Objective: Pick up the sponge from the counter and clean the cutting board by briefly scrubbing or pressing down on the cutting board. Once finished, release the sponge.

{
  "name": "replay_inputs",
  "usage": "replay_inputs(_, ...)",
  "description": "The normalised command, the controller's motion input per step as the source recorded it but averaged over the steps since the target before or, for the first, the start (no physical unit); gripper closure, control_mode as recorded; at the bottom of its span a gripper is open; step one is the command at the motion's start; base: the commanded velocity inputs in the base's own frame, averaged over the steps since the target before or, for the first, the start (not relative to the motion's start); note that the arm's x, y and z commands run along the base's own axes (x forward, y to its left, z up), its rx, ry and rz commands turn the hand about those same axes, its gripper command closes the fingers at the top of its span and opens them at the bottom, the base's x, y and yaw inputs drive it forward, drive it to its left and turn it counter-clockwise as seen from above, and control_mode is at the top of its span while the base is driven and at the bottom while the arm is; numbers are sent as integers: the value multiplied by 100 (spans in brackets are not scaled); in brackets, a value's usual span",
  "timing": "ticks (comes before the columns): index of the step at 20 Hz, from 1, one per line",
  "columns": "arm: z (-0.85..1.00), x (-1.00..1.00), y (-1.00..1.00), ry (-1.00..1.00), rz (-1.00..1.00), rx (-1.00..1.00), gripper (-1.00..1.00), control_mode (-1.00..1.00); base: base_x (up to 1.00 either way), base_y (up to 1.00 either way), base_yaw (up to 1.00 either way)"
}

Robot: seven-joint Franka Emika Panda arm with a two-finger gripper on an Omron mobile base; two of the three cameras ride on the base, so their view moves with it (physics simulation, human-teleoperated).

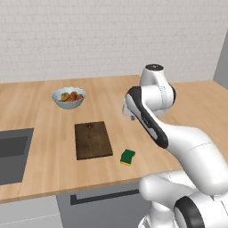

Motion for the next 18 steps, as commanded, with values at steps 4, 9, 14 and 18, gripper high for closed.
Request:
replay_inputs(4, -59, -17, 4, 8, -30, 6, -100, -100, 0, 0, 0)
replay_inputs(9, -58, -1, 0, 8, -20, 8, -100, -100, 0, 0, 0)
replay_inputs(14, -49, -1, 1, 2, -4, 2, -100, -100, 0, 0, 0)
replay_inputs(18, -39, -5, 1, 0, 0, 0, -100, -100, 0, 0, 0)
